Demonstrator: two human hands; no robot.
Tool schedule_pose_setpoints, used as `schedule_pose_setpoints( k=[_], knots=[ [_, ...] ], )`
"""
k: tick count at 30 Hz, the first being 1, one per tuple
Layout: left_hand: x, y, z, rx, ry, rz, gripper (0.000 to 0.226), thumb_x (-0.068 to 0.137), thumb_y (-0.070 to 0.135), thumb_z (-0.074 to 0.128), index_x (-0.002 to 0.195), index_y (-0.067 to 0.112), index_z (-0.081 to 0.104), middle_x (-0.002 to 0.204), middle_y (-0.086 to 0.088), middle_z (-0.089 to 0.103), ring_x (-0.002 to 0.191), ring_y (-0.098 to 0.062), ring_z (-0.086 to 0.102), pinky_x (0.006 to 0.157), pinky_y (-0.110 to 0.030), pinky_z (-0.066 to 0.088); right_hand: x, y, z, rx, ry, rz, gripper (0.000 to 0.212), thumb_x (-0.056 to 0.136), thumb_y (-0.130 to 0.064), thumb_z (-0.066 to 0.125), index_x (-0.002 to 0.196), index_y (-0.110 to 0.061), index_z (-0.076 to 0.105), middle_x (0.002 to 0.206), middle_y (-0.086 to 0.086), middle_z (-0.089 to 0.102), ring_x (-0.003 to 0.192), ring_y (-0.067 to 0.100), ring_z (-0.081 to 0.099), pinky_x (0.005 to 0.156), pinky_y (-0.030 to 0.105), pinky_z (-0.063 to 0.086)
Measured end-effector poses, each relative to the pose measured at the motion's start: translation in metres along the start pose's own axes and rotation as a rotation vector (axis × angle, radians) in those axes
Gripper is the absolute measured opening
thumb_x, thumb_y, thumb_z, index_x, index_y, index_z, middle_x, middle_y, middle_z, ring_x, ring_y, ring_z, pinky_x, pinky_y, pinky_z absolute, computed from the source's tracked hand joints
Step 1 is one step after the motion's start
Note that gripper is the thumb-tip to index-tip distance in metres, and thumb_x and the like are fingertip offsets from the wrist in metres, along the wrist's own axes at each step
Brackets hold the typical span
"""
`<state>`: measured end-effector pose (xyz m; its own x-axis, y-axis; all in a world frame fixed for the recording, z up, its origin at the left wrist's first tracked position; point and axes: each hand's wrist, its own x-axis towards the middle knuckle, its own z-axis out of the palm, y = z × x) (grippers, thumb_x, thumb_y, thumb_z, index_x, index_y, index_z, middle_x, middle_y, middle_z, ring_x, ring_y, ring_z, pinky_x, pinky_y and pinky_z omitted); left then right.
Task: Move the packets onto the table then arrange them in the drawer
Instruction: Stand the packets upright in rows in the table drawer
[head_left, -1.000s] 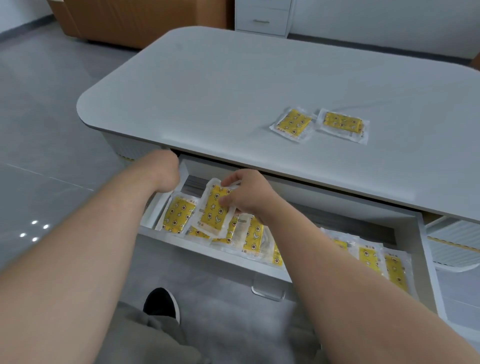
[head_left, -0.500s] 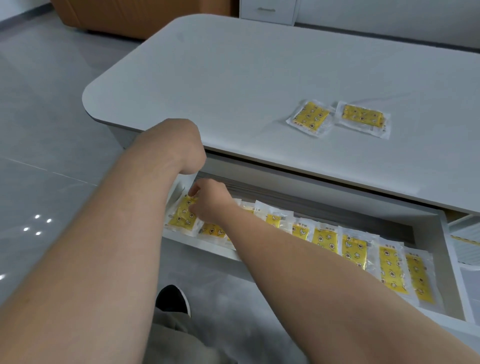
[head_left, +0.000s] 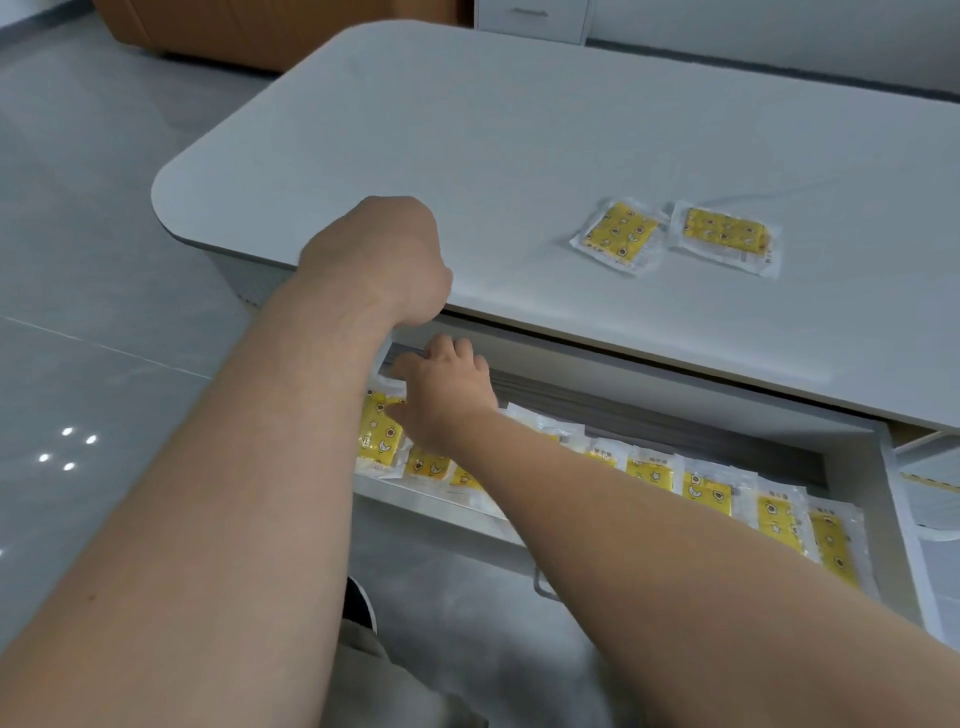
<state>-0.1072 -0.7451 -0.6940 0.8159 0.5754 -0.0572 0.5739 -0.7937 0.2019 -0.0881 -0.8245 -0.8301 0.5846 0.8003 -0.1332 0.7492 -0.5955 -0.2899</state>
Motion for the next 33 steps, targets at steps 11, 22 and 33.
schedule_pose_setpoints(
  k=[11,22,33],
  knots=[
    [-0.007,0.062,0.019,-0.311,0.080,0.258,0.026,0.101,0.020,0.053,0.123,0.025,0.064,0.120,0.003,0.064,0.104,-0.018,0.061,0.091,-0.036,0.053,-0.053,0.100,-0.065,0.127,0.723,0.187,0.014,0.076,0.000,0.061,0.085,-0.010,0.067,0.091,0.009,0.062,0.084,0.032,0.055,0.067,0.041,0.047],
    [0.002,0.119,0.069,-0.103,0.017,0.427,0.044,0.102,0.024,0.048,0.144,0.015,0.045,0.157,0.000,0.035,0.141,-0.025,0.035,0.107,-0.044,0.037,-0.022,0.237,-0.147,0.077,0.258,0.676,0.058,0.106,-0.048,0.026,0.158,-0.024,0.026,0.168,-0.001,0.017,0.155,0.028,0.007,0.118,0.052,0.015],
    [0.027,0.128,0.108,0.028,-0.024,0.418,0.063,0.103,0.051,0.029,0.157,0.020,0.027,0.165,-0.002,0.021,0.153,-0.024,0.014,0.122,-0.054,0.013,-0.082,0.227,-0.139,-0.017,0.355,0.737,0.012,0.096,-0.016,0.049,0.107,-0.018,0.055,0.106,0.005,0.033,0.089,0.031,0.055,0.084,0.039,0.031]
  ],
)
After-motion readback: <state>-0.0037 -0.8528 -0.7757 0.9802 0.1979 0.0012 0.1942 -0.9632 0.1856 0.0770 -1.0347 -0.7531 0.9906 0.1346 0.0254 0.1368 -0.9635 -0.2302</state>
